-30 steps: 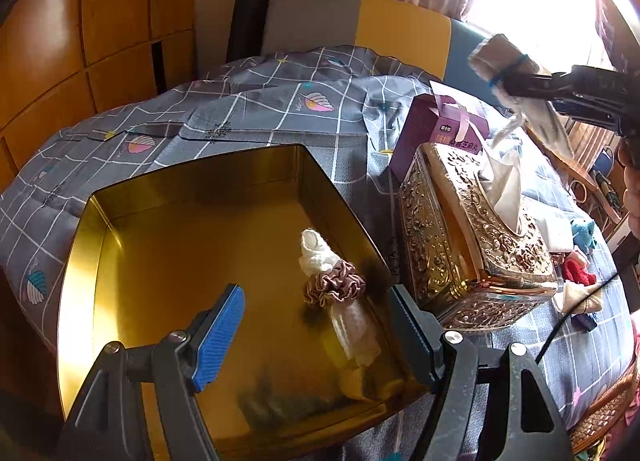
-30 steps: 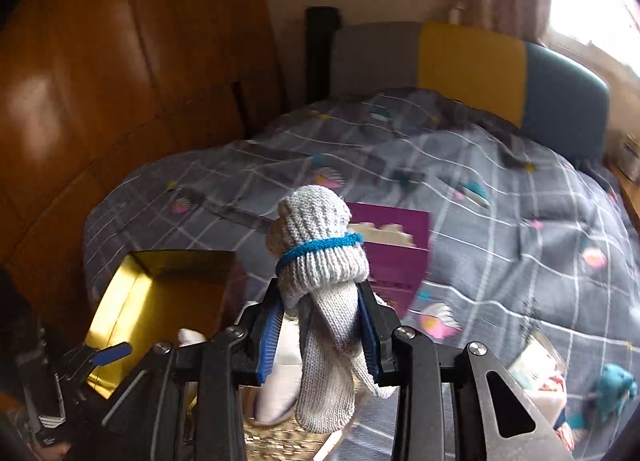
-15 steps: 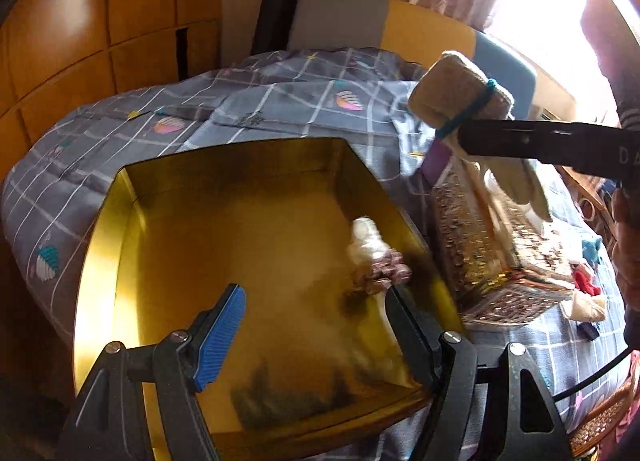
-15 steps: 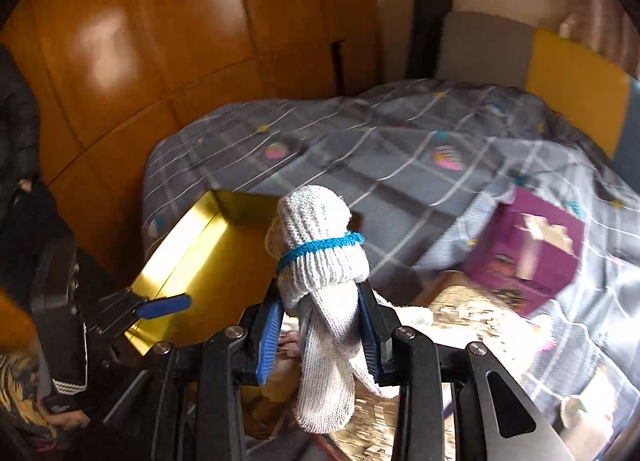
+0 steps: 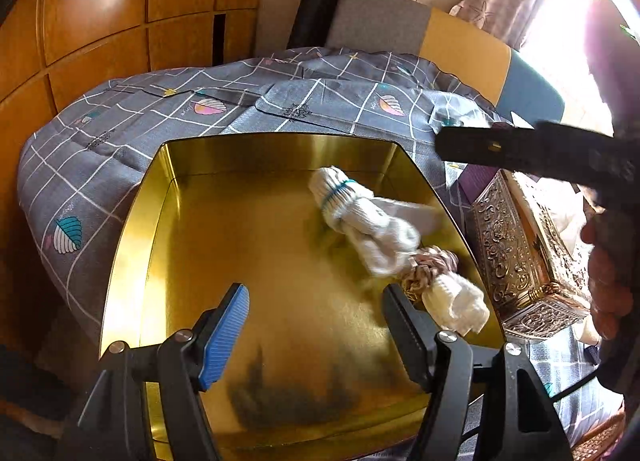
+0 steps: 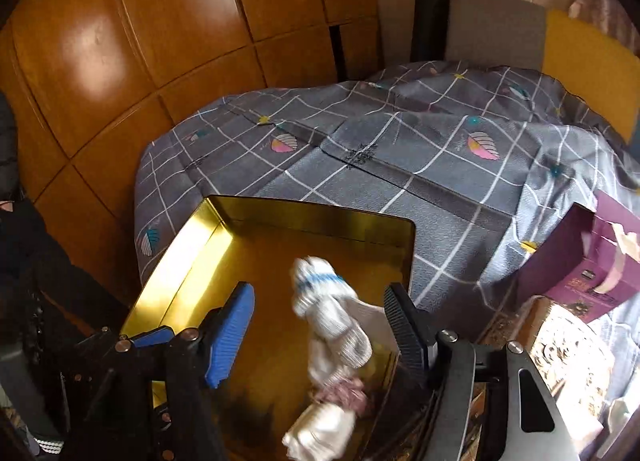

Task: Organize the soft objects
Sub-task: 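Move the left tool back over the remaining items on the bed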

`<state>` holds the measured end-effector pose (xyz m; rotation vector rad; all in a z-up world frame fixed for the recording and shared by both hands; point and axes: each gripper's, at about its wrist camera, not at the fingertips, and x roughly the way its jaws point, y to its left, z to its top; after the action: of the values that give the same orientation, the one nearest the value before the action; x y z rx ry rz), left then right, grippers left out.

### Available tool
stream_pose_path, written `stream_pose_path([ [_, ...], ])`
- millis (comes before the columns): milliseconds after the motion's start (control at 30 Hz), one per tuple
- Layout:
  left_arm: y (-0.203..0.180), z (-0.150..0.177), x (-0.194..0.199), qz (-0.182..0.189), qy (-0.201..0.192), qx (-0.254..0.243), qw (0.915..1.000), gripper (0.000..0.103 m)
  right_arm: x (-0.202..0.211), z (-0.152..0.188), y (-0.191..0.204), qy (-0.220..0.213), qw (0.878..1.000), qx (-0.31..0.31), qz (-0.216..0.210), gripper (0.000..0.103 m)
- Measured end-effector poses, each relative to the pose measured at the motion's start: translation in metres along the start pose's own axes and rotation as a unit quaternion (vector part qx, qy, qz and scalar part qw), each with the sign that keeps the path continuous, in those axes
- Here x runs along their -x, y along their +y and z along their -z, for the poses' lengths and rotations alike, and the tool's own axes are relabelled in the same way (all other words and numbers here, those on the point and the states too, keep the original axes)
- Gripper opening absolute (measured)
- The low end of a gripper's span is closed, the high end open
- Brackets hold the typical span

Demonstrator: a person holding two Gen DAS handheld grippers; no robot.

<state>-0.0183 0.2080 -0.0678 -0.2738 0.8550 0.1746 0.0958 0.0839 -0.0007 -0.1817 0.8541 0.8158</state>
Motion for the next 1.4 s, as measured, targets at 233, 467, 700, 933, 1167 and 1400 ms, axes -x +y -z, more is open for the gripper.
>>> stream_pose_path([
  [233,-0.003,-0.003,0.005,-0.004,-0.007,0.002,1.0,0.07,0.04,0.022,-0.003,-0.043,0.998,0.006,0.036,0.079],
  [467,-0.012,-0.008,0.02,-0.003,-0.031,-0.015,0.9994,0.07,0.087,0.052,-0.016,-0.088,0.992,0.007,0.088,0.086],
  [700,-0.036,-0.009,0.038,0.013,-0.049,-0.052,0.9973,0.07,0.13,0.086,-0.055,-0.111,0.984,-0.041,0.133,0.09],
  [933,-0.068,-0.01,0.059,0.031,-0.073,-0.102,0.9917,0.07,0.162,0.126,-0.108,-0.103,0.97,-0.096,0.199,0.091],
  [1167,-0.107,-0.011,0.071,0.065,-0.081,-0.153,0.9829,0.064,0.201,0.163,-0.165,-0.109,0.943,-0.169,0.265,0.091],
  [1400,-0.155,-0.008,0.078,0.107,-0.08,-0.209,0.9688,0.061,0.254,0.204,-0.231,-0.137,0.886,-0.275,0.349,0.091],
])
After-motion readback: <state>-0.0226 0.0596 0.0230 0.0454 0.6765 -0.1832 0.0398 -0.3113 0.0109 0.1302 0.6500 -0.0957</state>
